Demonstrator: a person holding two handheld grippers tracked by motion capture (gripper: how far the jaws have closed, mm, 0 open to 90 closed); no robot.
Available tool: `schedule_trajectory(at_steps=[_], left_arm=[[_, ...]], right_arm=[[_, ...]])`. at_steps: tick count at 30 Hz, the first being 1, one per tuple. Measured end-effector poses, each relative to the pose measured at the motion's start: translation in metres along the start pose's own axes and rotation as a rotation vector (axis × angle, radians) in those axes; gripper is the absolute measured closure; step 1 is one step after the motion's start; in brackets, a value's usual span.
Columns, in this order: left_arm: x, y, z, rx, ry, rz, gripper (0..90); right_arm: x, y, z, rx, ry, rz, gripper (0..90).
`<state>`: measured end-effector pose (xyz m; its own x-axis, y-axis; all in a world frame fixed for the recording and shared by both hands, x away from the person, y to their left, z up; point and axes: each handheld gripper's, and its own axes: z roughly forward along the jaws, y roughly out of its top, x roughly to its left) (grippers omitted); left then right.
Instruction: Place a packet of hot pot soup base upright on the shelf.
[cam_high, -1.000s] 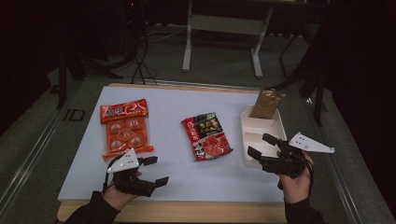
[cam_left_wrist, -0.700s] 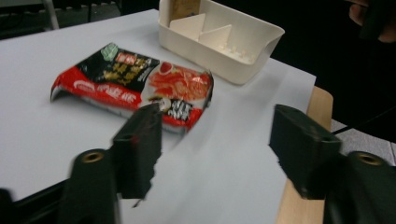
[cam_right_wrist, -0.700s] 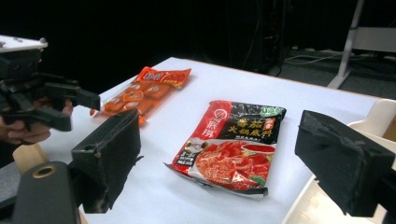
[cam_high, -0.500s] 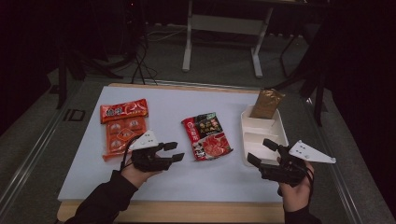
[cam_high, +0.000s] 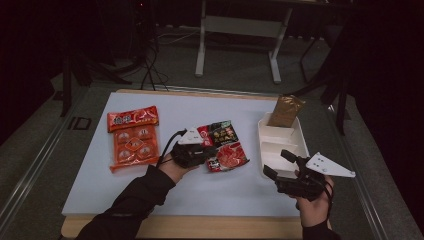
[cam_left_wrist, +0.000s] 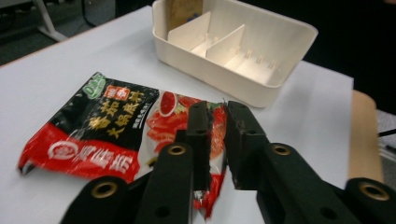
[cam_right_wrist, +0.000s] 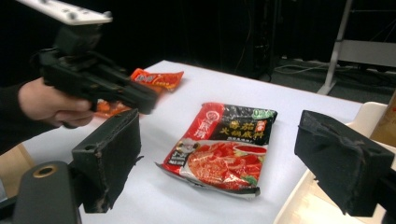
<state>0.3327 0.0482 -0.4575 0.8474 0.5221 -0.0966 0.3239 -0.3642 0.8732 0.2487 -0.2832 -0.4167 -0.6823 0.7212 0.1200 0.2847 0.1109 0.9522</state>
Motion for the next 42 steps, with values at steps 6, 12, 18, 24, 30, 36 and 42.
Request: schedule_trajectory(at_steps=[6,12,18,24,30,36,42], left_arm=[[-0.002,0.008,0.035,0.058,-0.019,0.030,88.6],[0.003,0.013,0.064,0.112,-0.024,0.027,89.5],[0.010,0.019,0.091,0.161,-0.037,0.040,89.6],[0.010,0.027,0.120,0.218,-0.041,0.034,89.9],[0.011,0.033,0.148,0.289,-0.027,0.014,89.9],[0.009,0.038,0.169,0.352,-0.029,0.018,90.0],[0.007,0.035,0.181,0.412,-0.042,0.004,90.0]], right_arm=[[0.000,0.001,-0.002,-0.006,0.005,-0.010,14.2],[-0.001,0.001,-0.002,-0.004,0.018,-0.017,14.2],[-0.003,0.000,-0.002,0.001,0.011,-0.016,14.3],[-0.004,0.000,-0.005,-0.015,0.012,-0.007,14.3],[-0.007,-0.001,-0.005,-0.013,0.022,0.000,14.3],[-0.008,-0.003,-0.004,-0.008,0.033,0.006,14.3],[-0.007,-0.002,-0.004,-0.006,0.038,0.002,14.3]])
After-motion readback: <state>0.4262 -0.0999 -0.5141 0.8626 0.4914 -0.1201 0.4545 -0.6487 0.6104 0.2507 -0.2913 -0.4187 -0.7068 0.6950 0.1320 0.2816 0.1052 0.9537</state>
